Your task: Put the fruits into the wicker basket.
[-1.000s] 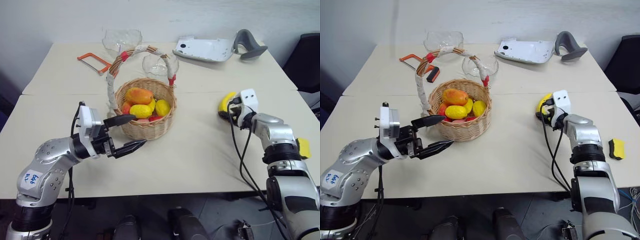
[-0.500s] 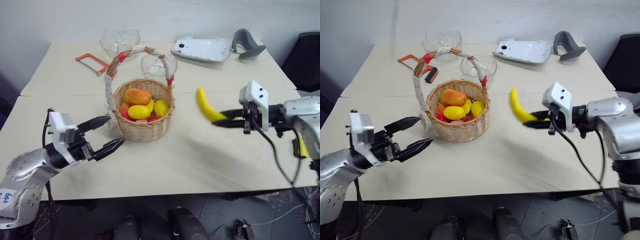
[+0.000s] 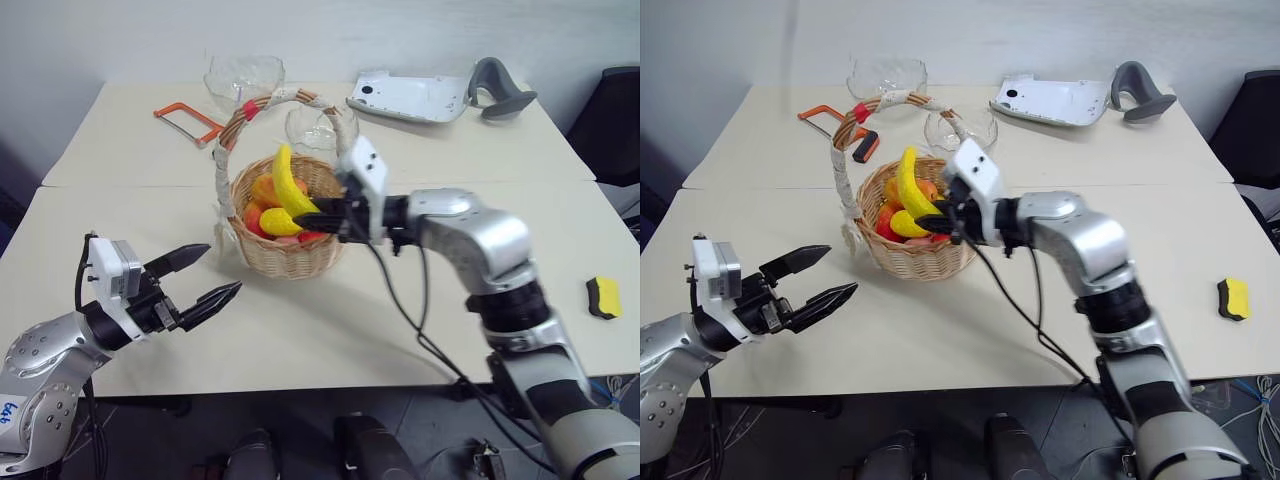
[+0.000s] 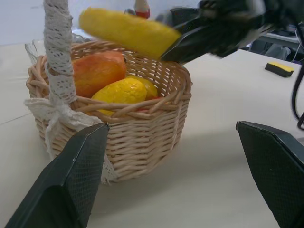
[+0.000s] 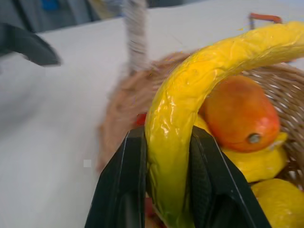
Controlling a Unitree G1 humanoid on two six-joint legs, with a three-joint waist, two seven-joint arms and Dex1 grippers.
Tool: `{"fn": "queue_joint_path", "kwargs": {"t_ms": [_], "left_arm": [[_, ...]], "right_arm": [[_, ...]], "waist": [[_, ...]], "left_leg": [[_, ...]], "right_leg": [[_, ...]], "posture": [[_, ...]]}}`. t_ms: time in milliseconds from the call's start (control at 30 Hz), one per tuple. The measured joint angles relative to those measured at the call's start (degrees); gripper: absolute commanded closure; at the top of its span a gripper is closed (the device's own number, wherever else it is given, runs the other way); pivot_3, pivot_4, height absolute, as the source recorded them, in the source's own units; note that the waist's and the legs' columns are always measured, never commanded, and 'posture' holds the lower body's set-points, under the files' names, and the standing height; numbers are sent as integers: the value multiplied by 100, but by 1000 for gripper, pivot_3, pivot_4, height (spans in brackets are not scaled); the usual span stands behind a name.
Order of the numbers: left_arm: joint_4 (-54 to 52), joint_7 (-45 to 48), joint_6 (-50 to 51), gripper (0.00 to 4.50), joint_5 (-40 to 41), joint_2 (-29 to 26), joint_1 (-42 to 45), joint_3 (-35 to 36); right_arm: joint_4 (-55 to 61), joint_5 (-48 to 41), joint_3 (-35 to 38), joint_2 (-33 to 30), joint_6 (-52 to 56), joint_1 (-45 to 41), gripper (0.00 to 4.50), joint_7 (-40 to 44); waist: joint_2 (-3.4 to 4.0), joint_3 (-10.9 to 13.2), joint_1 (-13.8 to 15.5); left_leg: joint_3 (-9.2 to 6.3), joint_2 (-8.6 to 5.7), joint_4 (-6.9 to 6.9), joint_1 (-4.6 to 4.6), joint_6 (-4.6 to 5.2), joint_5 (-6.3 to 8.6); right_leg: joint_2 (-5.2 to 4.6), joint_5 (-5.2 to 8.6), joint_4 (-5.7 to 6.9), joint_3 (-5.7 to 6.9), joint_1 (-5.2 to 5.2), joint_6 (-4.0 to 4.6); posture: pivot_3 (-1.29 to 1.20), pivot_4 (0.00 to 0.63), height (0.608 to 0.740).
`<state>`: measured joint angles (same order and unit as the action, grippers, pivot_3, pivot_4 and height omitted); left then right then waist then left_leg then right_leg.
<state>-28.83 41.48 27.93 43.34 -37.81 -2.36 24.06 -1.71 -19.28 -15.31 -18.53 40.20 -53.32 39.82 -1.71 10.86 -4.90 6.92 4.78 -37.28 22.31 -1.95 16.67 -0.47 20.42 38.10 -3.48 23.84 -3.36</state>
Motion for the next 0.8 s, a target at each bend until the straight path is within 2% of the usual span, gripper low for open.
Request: {"fn": "queue_joint_path", "kwargs": {"t_ms": [33, 100, 167, 233, 300, 367, 433, 533, 600, 633, 700, 767, 800], "left_arm": [[-1, -37, 0, 0, 0, 30, 2, -21], [-22, -101, 0, 0, 1, 50, 7, -37], [-79, -143, 0, 0, 8, 52, -14, -28], [-128, -180, -1, 0, 14, 53, -41, 5], [-175, -249, -1, 0, 25, 69, -24, 30], [-192, -309, 2, 0, 58, 83, -3, 41], [-195, -393, 12, 0, 178, 113, -2, 90], [-196, -471, 24, 0, 343, 147, 83, 164], [-189, -466, 27, 0, 382, 141, 130, 182], [-178, -457, 33, 0, 388, 136, 172, 171], [-181, -448, 39, 0, 404, 136, 302, 73], [-175, -447, 47, 0, 411, 136, 335, 17], [-168, -448, 54, 0, 411, 137, 335, 10]], "right_arm": [[-32, 103, -34, -8, -121, 9, 2860, -21], [74, 246, -57, -126, -367, 75, 2143, 93], [516, 207, -58, -538, -798, 326, 1533, 682], [1087, -184, 56, -1055, -902, 604, 807, 1451], [1470, -931, 441, -1539, -349, 781, 222, 2009], [1444, -1381, 849, -2023, 154, 785, 222, 2298], [944, -1344, 1174, -2494, 161, 743, 222, 2478], [-242, -844, 1301, -2380, -509, 459, 222, 2304], [-1159, -401, 1253, -1888, -1187, 92, 222, 2026], [-1782, -140, 1178, -1429, -1543, -267, 222, 1781], [-2473, 145, 1009, -815, -1996, -714, 222, 1522], [-2973, 316, 916, -491, -2290, -1002, 222, 1423], [-3342, 415, 916, -316, -2480, -1190, 392, 1411]], "waist": [[0, 0, 1], [-1, 0, 1], [-1, 0, 16], [-1, 0, 23], [-1, 0, 20], [-1, 0, 3], [-3, -1, -5], [-6, -2, -47], [-4, -1, -103], [-3, 0, -167], [-3, 0, -197], [-3, 0, -189], [-3, 0, -189]], "left_leg": [[-1, 0, -1, 6, 0, 0], [-6, 1, 0, 5, 0, 1], [-12, 1, 8, 4, -1, 2], [-14, 1, 10, 2, 1, 4], [-14, 1, 8, -3, 11, 8], [-11, 1, 4, -15, 33, 15], [-9, -4, -2, -30, 46, 13], [4, -9, 3, -53, 52, 2], [17, -10, 12, -73, 42, -9], [23, -7, 17, -80, 2, -34], [18, -4, 30, -77, -13, -42], [11, 4, 35, -71, -23, -38], [11, 6, 31, -70, -25, -31]], "right_leg": [[-2, -2, 11, 1, 11, -4], [-3, -4, 21, 6, 12, -8], [-2, -3, 19, 10, 11, -9], [-1, -3, 14, 12, 7, -10], [-1, -2, 4, 11, -7, -10], [-1, 0, -15, 8, -28, -5], [-4, -4, -13, 7, -44, -3], [2, -22, -12, -4, -56, 6], [9, -23, -2, -14, -61, 7], [17, -23, 7, -24, -57, 9], [28, -18, 22, -37, -40, 14], [29, -17, 32, -30, -26, 13], [28, -16, 42, -27, -22, 10]], "posture": [[0, 150, 740], [0, 150, 740], [0, 150, 740], [0, 150, 740], [0, 150, 740], [0, 150, 740], [0, 150, 740], [0, 150, 740], [0, 150, 740], [0, 150, 740], [0, 150, 740], [0, 150, 740], [0, 150, 740]]}}
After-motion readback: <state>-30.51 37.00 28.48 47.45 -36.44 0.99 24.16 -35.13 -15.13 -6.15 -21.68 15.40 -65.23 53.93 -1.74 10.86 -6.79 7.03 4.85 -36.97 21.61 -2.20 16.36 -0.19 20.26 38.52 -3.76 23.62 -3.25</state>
